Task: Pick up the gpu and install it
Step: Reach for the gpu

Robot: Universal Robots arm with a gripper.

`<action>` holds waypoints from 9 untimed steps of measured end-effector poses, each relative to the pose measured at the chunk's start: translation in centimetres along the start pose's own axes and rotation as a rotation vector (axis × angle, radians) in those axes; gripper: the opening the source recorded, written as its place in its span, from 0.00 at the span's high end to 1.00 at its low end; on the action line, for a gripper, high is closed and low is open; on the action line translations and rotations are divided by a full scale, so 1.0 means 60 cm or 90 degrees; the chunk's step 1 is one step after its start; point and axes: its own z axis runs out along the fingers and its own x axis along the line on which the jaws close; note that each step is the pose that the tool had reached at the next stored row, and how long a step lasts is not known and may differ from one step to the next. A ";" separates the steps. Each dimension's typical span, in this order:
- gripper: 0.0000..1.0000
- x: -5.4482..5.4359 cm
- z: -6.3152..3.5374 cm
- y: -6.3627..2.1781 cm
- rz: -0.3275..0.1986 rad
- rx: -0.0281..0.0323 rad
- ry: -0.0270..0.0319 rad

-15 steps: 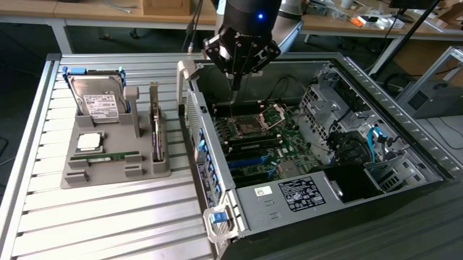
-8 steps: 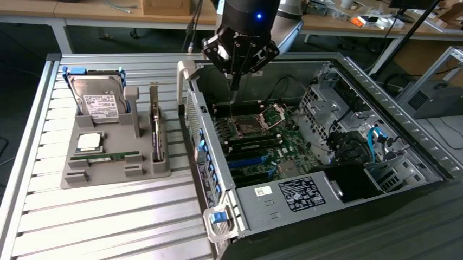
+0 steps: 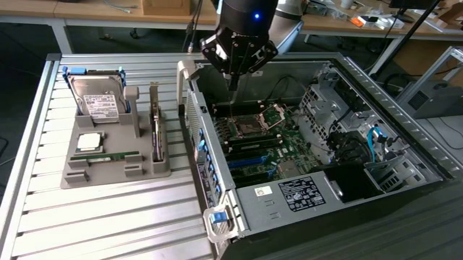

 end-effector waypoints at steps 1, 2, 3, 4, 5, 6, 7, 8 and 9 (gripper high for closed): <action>0.89 0.000 0.000 0.000 0.000 0.0000 0.0000; 0.89 0.001 0.000 0.000 0.000 0.0000 0.0000; 0.89 0.001 0.000 0.000 0.000 0.0000 0.0000; 0.89 0.002 0.000 0.000 0.000 0.0000 0.0000; 0.89 0.003 0.000 0.000 0.000 0.0000 0.0000; 0.89 0.003 0.000 0.000 0.000 0.0000 0.0000; 0.89 0.004 0.000 0.000 0.000 0.0000 0.0000; 0.89 0.004 0.000 0.000 0.000 0.0000 0.0000; 0.89 0.004 0.000 0.000 0.000 0.0000 0.0000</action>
